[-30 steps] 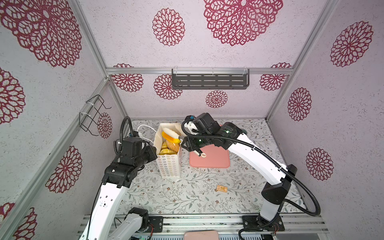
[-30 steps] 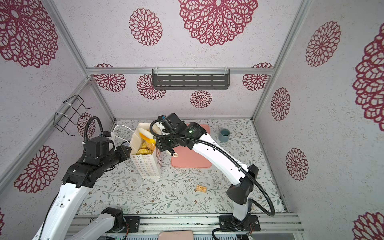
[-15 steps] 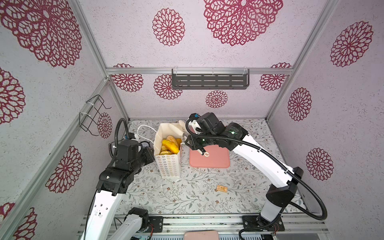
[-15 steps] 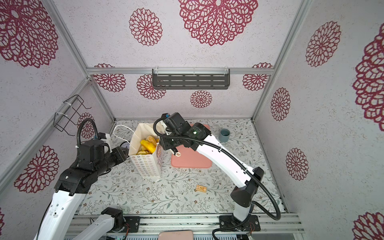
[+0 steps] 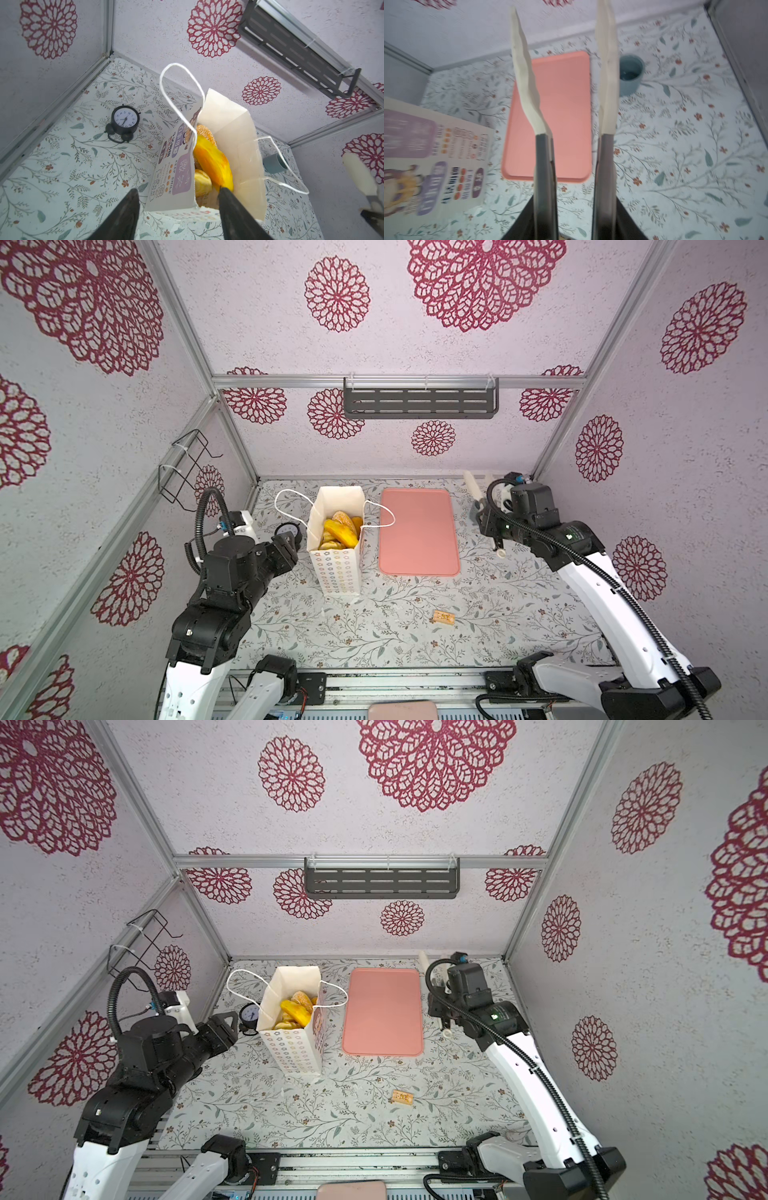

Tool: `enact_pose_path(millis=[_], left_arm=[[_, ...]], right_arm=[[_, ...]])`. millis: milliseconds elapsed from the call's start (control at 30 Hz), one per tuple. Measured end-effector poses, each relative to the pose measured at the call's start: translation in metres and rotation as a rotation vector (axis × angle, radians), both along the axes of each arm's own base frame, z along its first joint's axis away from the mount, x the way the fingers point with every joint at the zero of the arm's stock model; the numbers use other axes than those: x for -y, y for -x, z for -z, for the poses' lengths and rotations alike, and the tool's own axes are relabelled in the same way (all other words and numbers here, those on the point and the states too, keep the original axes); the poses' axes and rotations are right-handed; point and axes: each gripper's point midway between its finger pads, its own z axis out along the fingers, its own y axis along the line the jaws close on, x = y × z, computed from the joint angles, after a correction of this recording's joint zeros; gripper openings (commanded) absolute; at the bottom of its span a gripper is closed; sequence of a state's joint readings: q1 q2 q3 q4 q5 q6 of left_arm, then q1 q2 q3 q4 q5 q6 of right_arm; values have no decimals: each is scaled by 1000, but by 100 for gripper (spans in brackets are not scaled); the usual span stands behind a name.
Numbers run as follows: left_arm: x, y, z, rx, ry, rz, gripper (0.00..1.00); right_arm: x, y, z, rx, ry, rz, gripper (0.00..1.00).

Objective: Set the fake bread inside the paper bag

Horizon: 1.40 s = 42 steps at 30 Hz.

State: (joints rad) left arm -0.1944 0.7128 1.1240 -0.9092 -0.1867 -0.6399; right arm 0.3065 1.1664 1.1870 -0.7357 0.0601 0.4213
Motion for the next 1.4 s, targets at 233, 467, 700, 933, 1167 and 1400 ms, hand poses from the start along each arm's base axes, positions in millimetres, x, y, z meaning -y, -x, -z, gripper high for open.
enact_pose_path(millis=[233,467,700,933,1167,1400], left_arm=[[-21,-2,57,-118,-12,-123,97],[-34,-4,72,-138,7,-189,97],[-42,-6,74,-123,34,-224,97],[-45,-12,77,-134,45,-230,97],[-52,-13,56,-29,8,-251,97],[-63,3,33,168,-50,-279,97]], right_arm=[[44,27,148,-346,67,113,46],[47,28,184,-396,61,118,51],[55,24,201,-414,53,148,66],[65,23,202,-413,26,184,90],[69,18,187,-354,14,197,99],[76,16,158,-258,9,220,99]])
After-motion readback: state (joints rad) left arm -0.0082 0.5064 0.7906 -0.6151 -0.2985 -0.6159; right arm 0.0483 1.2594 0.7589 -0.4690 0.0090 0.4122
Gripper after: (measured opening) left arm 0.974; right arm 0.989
